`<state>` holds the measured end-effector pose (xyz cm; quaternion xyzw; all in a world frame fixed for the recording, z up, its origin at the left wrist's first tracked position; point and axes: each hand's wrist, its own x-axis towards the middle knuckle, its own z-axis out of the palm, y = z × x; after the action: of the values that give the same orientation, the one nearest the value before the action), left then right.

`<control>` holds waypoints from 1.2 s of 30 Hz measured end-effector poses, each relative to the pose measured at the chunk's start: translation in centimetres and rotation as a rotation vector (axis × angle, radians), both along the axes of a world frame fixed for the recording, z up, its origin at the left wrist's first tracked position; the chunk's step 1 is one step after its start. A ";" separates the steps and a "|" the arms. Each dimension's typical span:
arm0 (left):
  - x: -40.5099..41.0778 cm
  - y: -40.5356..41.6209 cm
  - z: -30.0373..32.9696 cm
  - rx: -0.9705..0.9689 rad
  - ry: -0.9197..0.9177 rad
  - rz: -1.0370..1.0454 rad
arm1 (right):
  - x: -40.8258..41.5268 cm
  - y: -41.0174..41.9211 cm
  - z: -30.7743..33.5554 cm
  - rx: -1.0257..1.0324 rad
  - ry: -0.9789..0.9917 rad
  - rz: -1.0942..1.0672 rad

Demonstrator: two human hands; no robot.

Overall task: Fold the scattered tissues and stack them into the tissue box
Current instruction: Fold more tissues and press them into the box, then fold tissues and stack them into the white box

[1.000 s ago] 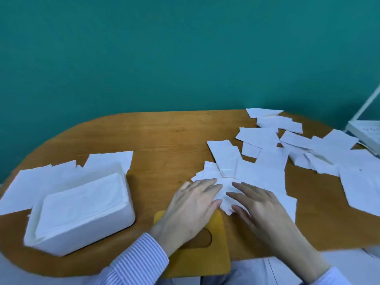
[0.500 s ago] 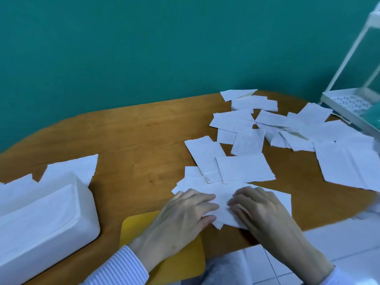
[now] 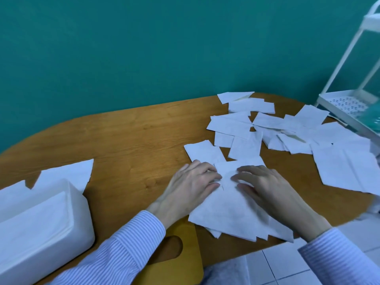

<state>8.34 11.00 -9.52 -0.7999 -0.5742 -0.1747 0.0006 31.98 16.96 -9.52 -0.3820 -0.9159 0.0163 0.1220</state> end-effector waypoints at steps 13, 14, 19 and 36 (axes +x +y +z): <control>1.7 4.9 0.2 -0.204 -0.144 0.005 | -0.2 5.3 0.7 -0.107 0.067 0.055; 1.7 5.0 0.2 -0.224 -0.160 -0.008 | -0.3 5.5 0.4 -0.133 0.050 0.084; 1.9 5.9 0.4 -0.344 -0.281 0.004 | -0.1 6.4 -0.7 -0.190 0.097 0.095; 1.2 4.9 3.0 -0.266 -0.635 0.110 | 1.2 6.0 3.9 -0.368 0.306 -0.002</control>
<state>9.53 15.89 -6.51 -0.6666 -0.6055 -0.3383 -0.2730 33.22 22.93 -5.62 -0.3917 -0.8680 0.2408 0.1879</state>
